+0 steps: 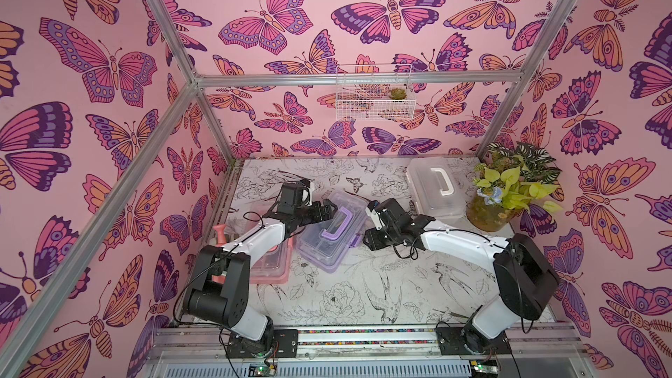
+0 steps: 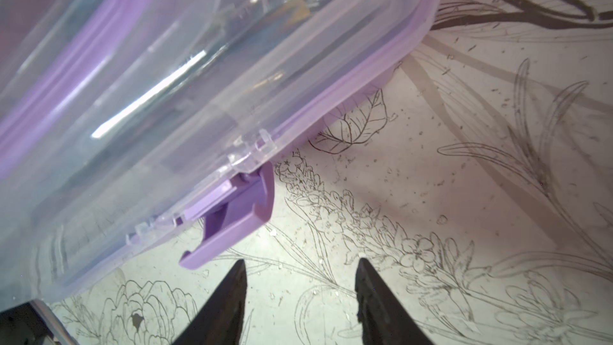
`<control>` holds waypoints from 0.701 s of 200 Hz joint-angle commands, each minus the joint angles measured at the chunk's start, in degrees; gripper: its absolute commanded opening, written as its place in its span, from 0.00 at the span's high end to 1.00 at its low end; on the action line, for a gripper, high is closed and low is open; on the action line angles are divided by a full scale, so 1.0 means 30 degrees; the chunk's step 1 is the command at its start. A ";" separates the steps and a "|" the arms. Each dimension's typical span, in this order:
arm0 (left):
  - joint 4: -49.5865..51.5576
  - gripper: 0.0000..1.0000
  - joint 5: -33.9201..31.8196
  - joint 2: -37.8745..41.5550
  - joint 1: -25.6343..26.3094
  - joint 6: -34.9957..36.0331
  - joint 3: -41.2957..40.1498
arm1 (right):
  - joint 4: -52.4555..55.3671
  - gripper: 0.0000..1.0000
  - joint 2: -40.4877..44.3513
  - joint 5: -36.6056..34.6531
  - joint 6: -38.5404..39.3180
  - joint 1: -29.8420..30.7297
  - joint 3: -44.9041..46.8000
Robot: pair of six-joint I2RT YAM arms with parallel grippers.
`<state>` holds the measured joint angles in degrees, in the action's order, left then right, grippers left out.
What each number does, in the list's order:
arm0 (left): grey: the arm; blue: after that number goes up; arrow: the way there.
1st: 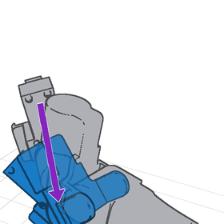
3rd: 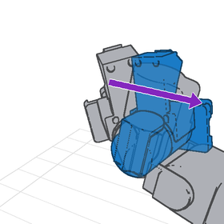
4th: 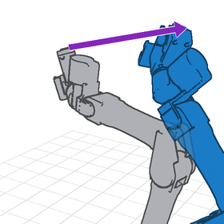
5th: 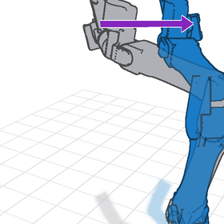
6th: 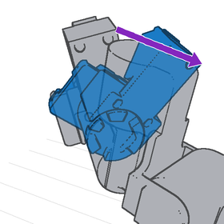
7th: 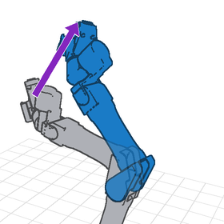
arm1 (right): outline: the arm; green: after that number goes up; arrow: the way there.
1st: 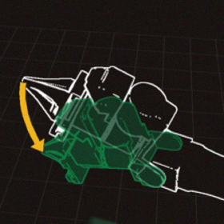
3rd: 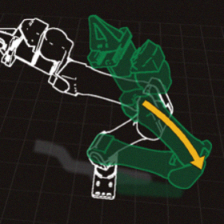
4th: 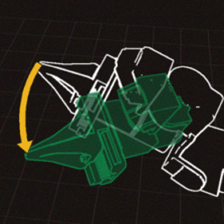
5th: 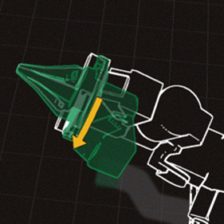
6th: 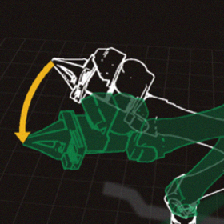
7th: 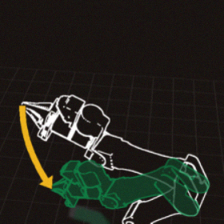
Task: Close toolboxes
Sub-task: Fasten the toolbox latch on the toolbox.
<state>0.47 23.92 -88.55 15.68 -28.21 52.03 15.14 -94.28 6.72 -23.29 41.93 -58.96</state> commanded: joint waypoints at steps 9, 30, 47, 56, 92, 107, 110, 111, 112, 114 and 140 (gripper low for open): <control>0.0674 0.03 0.0148 0.0245 -0.0042 -0.0049 -0.0525 | -0.1454 0.45 -0.0878 0.0813 -0.1265 0.0012 -0.0546; 0.0685 0.03 0.0119 0.0351 -0.0042 0.0005 -0.0571 | -0.1393 0.46 -0.0979 0.0860 -0.1235 0.0135 -0.0732; 0.0676 0.03 0.0122 0.0399 -0.0042 -0.0025 -0.0571 | -0.1149 0.46 -0.0779 0.0716 -0.1165 0.0149 -0.0643; 0.0672 0.03 0.0112 0.0373 -0.0069 0.0008 -0.0566 | -0.1246 0.46 -0.0670 0.0742 -0.1158 0.0144 -0.0520; 0.0665 0.03 0.0171 0.0354 -0.0071 -0.0002 -0.0556 | -0.1667 0.46 -0.0482 0.1135 -0.1382 0.0203 -0.0569; 0.0652 0.03 0.0126 0.0324 -0.0071 -0.0002 -0.0586 | -0.1840 0.45 -0.0406 0.1405 -0.1506 0.0221 -0.0525; 0.0648 0.03 0.0125 0.0311 -0.0071 -0.0002 -0.0586 | -0.1891 0.45 -0.0417 0.1449 -0.1518 0.0208 -0.0513; 0.0656 0.03 0.0133 0.0295 -0.0071 -0.0002 -0.0586 | -0.1915 0.45 -0.0418 0.1450 -0.1551 0.0205 -0.0508; 0.0660 0.03 0.0137 0.0302 -0.0071 -0.0002 -0.0571 | -0.1942 0.45 -0.0419 0.1480 -0.1567 0.0204 -0.0491; 0.0677 0.03 0.0133 0.0292 -0.0086 0.0005 -0.0604 | -0.1999 0.45 -0.0397 0.1532 -0.1608 0.0210 -0.0478; 0.0649 0.03 0.0184 0.0242 -0.0100 -0.0089 -0.0716 | -0.3039 0.45 -0.0284 0.2259 -0.2361 0.0186 0.0065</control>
<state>0.45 23.53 -88.53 15.64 -28.21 51.51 10.52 -96.75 10.79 -27.62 42.09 -59.09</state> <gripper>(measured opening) 0.968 0.550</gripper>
